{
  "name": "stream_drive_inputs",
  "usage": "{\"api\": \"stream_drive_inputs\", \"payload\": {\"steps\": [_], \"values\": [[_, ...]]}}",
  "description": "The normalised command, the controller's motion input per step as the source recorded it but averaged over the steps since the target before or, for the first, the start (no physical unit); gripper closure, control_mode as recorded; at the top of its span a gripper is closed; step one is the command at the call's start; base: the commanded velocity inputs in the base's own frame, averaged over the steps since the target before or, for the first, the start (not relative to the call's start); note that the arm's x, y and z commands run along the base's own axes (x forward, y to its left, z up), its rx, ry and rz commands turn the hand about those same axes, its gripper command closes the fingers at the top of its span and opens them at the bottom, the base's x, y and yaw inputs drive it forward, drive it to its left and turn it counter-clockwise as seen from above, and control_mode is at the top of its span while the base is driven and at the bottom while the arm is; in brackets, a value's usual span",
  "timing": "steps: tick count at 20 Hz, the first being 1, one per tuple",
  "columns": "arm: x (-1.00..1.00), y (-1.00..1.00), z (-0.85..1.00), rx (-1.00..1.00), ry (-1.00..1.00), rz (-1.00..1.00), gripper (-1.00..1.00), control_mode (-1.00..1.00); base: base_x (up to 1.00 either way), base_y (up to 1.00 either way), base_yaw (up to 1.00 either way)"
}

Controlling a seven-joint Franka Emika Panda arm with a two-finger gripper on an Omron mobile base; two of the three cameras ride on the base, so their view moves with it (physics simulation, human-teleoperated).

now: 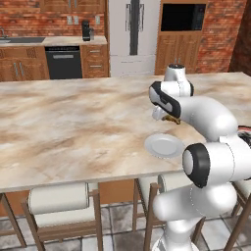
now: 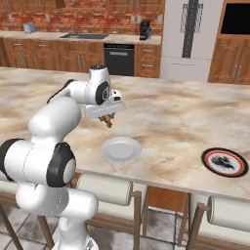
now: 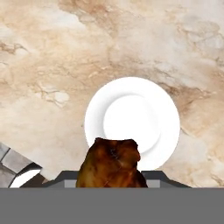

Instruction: Take the chicken drumsticks from the pan and place one on each plate on the dining counter.

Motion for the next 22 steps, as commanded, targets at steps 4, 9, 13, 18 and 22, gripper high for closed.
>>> {"api": "stream_drive_inputs", "payload": {"steps": [4,9,13,18,22], "values": [[0.0,0.0,0.0,0.0,0.0,0.0,1.0,1.0,0.04,0.0,0.0],[0.42,-0.1,-0.09,0.06,0.0,0.1,1.0,-1.0,0.06,-0.02,0.04],[0.89,-0.15,-0.26,0.2,0.0,0.19,1.0,-1.0,0.0,0.0,0.0],[0.55,-0.2,-0.43,0.08,-0.02,0.12,1.0,-1.0,0.0,0.0,0.0],[0.01,-0.23,-0.33,-0.04,0.3,-0.04,1.0,-1.0,0.0,0.0,0.0]]}}
